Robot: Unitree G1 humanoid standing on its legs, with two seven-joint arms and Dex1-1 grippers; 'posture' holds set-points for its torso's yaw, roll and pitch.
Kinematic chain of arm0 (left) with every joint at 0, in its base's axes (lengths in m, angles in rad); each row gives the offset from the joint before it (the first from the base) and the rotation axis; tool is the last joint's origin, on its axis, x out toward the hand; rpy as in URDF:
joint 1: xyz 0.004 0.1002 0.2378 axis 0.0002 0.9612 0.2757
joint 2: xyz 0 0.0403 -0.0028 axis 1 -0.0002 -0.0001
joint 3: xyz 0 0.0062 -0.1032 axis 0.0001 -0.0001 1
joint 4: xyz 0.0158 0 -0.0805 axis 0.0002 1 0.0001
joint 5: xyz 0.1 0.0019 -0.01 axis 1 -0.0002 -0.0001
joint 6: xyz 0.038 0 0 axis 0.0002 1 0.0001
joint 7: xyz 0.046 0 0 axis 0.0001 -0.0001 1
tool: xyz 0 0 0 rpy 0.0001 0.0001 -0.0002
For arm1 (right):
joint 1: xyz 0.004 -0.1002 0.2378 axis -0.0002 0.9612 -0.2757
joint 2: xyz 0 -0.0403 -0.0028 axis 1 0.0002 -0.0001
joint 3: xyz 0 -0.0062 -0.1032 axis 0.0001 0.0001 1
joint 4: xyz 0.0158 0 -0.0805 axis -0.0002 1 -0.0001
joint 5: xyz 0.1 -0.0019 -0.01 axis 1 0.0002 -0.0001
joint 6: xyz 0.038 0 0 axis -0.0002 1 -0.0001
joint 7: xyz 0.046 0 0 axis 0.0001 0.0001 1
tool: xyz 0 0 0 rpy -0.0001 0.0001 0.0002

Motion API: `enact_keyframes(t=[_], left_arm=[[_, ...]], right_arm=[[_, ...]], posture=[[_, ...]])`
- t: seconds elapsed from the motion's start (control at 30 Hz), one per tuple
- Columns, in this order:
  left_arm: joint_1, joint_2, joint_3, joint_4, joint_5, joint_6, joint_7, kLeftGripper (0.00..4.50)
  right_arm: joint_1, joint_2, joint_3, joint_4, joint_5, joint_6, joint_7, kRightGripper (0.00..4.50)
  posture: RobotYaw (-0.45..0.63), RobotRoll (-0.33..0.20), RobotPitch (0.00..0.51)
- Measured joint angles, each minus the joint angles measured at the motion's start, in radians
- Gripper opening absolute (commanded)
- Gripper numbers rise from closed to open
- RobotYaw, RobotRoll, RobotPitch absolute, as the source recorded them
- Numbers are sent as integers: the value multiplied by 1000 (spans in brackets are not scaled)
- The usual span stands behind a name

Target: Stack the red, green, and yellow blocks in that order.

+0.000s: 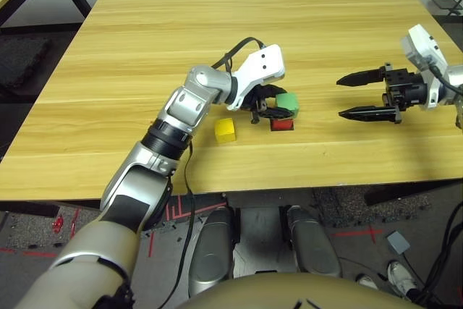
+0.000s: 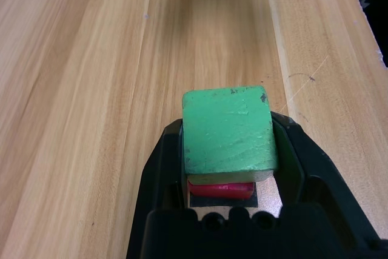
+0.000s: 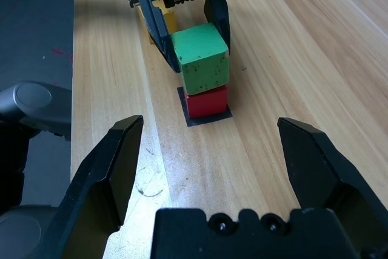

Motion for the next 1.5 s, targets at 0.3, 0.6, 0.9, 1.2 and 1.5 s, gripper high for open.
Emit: enact_keyframes(t=[0.3,0.6,0.9,1.2,1.5], left_arm=[[13,14,10,-8,-1,13,3,4474],[130,327,172,-358,-107,240,-46,4474],[343,387,219,-459,-145,307,26,4474],[347,352,181,-352,-114,174,59,4474],[385,352,125,-235,-58,47,19,4084]], right_arm=[[-31,2,0,2,-1,8,9,4500],[-68,13,3,42,-5,6,30,4500],[-125,37,41,97,-13,-22,41,4500],[-149,33,55,115,-10,-25,41,4500],[-135,13,56,79,6,-10,41,4500]], posture=[[155,-25,135],[202,-28,126],[218,-50,122],[188,-62,127],[175,-53,132]])
